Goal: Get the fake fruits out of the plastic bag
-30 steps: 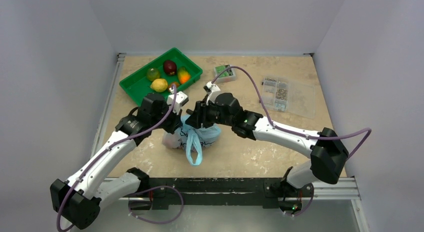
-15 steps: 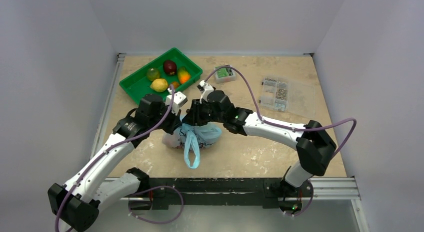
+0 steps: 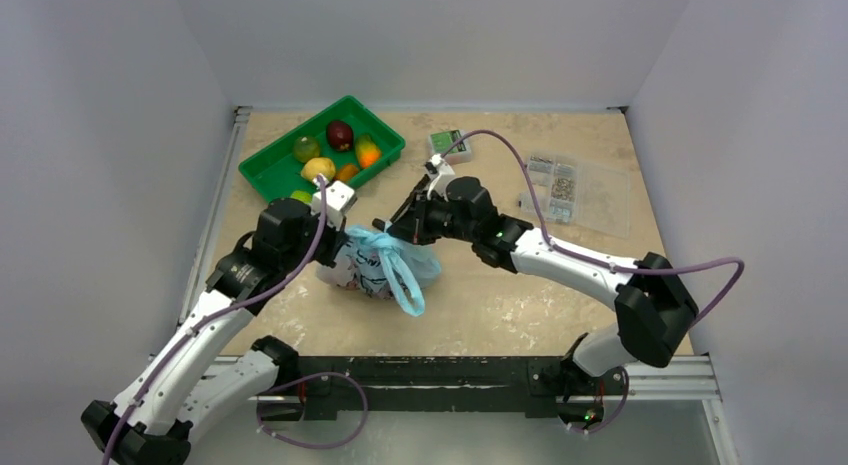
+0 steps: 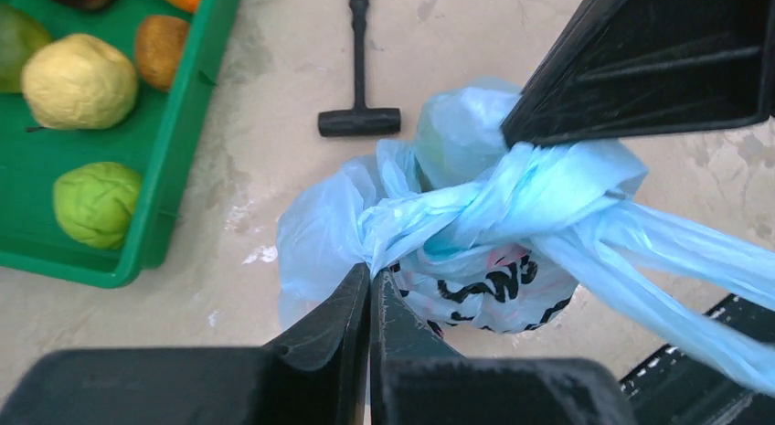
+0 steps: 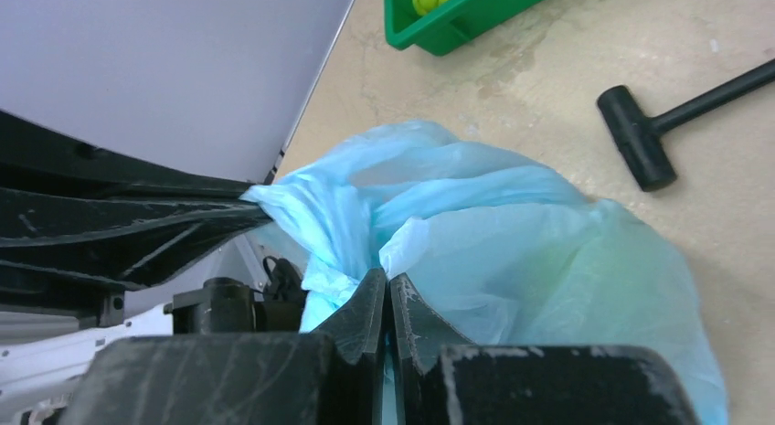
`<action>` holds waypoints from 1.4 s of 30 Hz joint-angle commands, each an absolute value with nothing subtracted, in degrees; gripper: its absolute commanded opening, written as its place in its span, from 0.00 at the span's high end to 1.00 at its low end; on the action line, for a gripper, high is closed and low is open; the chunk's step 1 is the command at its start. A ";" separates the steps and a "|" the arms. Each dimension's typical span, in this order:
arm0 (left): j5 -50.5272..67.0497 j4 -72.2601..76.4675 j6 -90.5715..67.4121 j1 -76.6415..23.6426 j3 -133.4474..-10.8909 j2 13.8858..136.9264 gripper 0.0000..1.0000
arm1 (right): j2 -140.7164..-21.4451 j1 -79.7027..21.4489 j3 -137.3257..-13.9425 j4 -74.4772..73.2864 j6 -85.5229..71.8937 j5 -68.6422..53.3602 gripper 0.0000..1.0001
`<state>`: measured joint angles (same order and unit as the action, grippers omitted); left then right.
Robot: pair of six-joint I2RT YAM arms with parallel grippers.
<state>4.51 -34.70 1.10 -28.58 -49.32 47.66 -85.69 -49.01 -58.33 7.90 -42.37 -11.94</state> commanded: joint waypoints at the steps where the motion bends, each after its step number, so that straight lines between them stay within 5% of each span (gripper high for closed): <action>1: -3.46 -30.25 1.21 -28.55 -48.56 43.13 1.00 | -83.02 -44.12 -54.60 11.78 -43.15 -19.14 1.00; 14: -10.54 -26.05 1.65 -28.51 -44.83 32.10 0.99 | -84.23 -38.54 -50.40 16.11 -43.16 -31.07 1.00; 19: -8.99 -25.80 1.89 -28.50 -44.64 31.90 0.50 | -85.13 -39.18 -50.70 16.46 -42.79 -32.29 1.00; 27: -0.27 -27.38 2.04 -28.56 -46.70 39.85 0.21 | -85.82 -43.39 -53.00 13.70 -39.87 -30.78 1.00; 32: 2.31 -28.64 1.85 -28.50 -48.00 44.13 0.14 | -86.13 -45.92 -54.58 12.10 -38.56 -30.05 1.00; 42: 11.97 -30.87 2.28 -28.76 -49.42 49.11 0.19 | -85.68 -46.15 -56.09 10.55 -37.54 -29.40 1.00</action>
<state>6.39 -30.35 1.34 -28.64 -46.13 46.78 -85.97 -46.17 -52.82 10.94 -39.38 -29.56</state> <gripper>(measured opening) 0.846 0.005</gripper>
